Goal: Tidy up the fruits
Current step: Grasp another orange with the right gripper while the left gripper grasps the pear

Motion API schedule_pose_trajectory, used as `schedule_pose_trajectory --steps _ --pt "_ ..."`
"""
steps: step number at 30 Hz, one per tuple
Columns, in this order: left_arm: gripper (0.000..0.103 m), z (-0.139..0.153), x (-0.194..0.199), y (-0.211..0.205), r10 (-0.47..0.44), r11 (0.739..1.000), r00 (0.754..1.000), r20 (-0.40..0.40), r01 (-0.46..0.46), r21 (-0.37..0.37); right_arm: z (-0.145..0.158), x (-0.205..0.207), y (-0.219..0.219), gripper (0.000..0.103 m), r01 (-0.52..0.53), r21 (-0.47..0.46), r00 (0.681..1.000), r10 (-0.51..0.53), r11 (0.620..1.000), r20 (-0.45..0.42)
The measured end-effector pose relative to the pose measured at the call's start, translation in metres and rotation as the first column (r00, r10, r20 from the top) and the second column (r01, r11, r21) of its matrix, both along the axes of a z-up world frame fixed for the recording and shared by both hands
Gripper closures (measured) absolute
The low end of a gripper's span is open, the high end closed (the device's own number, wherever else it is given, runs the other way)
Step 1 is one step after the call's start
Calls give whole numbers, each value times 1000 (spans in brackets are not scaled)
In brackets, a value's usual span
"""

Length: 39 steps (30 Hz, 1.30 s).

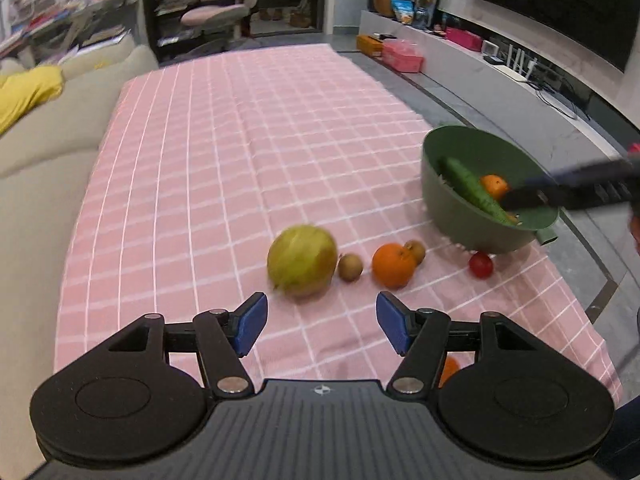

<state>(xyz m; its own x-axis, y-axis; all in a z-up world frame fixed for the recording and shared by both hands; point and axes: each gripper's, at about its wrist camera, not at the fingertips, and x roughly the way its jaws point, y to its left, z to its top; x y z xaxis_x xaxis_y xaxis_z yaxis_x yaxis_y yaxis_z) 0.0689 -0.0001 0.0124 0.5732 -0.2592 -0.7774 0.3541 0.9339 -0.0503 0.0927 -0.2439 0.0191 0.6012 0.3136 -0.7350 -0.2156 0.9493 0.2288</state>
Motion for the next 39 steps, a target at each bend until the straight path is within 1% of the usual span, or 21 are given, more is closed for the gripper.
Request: schedule_pose_trajectory --steps 1,3,6,9,14,19,26,31,34,36,39 --pt "29 -5 2 2 4 1000 1000 -14 -4 -11 -4 -7 2 54 -4 -9 1000 3 1000 -12" --pt "29 -12 6 1 5 1000 999 -37 -5 -9 -14 -21 9 54 -7 -25 999 6 1000 -43" --pt "29 -17 7 1 -10 1000 1000 -21 10 18 -29 -35 20 54 -7 -47 997 3 999 -82" --pt "29 -19 7 0 -14 1000 1000 -21 15 18 -44 -42 35 54 -14 -61 993 7 998 -115" --pt "29 -27 5 -2 -43 998 999 -11 43 55 -60 -41 51 54 -49 -107 991 35 993 -127" --pt "29 -36 19 -3 -42 996 999 -18 43 83 -61 -41 51 54 -46 -31 987 41 998 -153" --pt "29 -40 41 -1 -38 996 999 -10 39 75 -65 -41 67 53 -102 5 982 102 995 -159" --pt "29 -43 56 4 -24 999 1000 -19 25 41 -78 -42 90 53 -165 -42 971 155 985 -180" --pt "29 -46 61 1 -39 998 999 -15 40 44 -86 -42 102 53 -196 -64 965 181 978 -188" --pt "29 -49 64 -3 -52 998 999 -12 52 47 -90 -41 107 50 -203 -76 963 185 976 -195" --pt "29 -54 68 -7 -65 996 998 -14 65 59 -96 -38 111 52 -206 -102 962 182 973 -202"
